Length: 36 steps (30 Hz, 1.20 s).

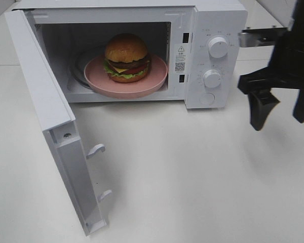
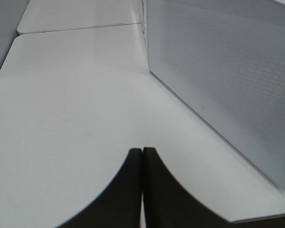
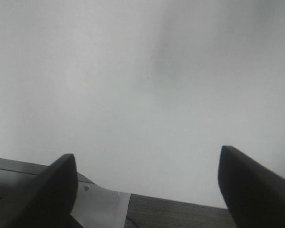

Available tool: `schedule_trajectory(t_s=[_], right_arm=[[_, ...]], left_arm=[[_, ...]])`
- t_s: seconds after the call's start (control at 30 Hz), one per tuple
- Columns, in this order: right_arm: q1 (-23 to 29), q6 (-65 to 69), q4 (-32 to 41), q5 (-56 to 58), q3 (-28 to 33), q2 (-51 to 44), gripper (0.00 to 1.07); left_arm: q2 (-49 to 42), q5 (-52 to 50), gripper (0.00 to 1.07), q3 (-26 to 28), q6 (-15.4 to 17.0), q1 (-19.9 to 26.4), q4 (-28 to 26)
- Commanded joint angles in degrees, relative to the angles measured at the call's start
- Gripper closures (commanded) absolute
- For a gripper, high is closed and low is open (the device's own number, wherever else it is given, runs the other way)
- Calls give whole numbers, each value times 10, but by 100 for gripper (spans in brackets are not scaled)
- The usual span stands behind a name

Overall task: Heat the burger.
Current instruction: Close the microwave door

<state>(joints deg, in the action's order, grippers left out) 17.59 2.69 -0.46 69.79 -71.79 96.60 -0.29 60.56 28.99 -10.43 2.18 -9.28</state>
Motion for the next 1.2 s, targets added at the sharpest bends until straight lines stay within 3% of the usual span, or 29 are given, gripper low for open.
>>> schedule_trajectory(t_s=[0.03,0.13,0.43,0.57,0.6,0.77,1.2], right_arm=[[-29,12,-2,3,31,-33,31],[-60,14,-2,-7,83,-108,31],[-60,16,-1,-10,188,-316,31],[-60,16,-1,-10,199,-339,31],[-60,17,0,-9,253,-426,31],[-60,28,1,-7,310,-536,31],[-60,-33,5,-46,401,-727,33]], left_arm=[[-11,-5,106,0,0,2,1],[-11,-5,106,0,0,2,1],[-11,-5,106,0,0,2,1],[-11,-5,106,0,0,2,1],[-11,-5,106,0,0,2,1],[-11,-5,106,0,0,2,0],[-11,-9,106,0,0,2,-14]])
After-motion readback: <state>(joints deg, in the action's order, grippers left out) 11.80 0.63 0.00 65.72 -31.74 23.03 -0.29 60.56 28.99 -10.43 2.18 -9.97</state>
